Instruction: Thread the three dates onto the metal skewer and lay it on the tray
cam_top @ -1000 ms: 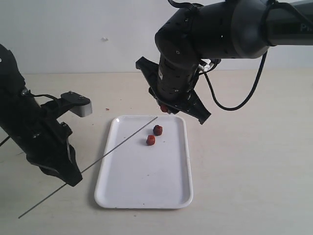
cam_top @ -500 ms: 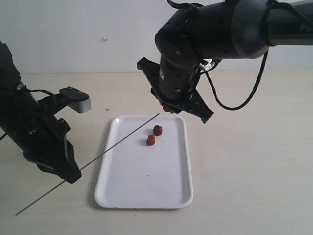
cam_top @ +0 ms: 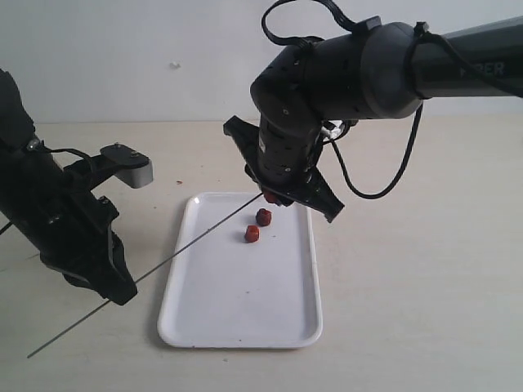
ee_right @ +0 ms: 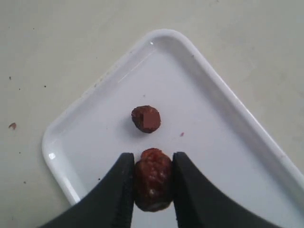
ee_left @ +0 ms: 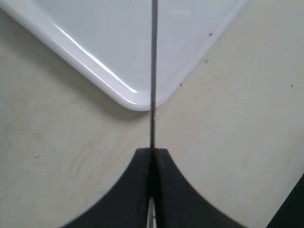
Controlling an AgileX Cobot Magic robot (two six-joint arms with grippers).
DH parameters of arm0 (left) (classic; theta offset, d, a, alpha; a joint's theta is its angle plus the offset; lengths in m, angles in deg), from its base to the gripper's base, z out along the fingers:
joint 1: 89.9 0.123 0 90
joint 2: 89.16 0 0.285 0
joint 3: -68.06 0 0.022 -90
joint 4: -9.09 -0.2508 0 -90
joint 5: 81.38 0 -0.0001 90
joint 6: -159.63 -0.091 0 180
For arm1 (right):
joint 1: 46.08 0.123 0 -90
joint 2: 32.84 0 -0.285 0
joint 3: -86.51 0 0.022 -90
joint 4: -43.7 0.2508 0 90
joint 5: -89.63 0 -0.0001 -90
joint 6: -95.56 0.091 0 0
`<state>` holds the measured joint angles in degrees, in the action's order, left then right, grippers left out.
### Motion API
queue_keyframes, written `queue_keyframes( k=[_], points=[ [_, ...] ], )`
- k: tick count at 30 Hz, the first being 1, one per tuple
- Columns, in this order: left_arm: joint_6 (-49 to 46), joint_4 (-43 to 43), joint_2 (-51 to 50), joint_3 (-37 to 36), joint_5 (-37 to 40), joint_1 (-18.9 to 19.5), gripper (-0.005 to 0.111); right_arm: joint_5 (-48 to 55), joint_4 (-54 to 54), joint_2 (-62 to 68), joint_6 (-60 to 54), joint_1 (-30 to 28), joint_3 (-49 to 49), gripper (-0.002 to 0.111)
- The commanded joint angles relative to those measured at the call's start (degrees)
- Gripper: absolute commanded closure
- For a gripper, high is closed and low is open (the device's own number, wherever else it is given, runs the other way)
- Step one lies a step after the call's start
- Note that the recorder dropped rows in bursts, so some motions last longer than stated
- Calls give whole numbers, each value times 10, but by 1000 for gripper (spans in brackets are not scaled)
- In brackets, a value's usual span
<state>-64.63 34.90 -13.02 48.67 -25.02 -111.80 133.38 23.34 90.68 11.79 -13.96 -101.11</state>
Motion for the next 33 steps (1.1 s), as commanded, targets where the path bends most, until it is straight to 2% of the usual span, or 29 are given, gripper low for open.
queue_keyframes(
  k=[1,33],
  points=[
    [-3,9,4,3,-4,-3,107,-6,-1,0,-2,2,-1,80],
    [-3,9,-4,3,-8,-3,107,13,-29,-24,-1,2,-2,80]
  ],
)
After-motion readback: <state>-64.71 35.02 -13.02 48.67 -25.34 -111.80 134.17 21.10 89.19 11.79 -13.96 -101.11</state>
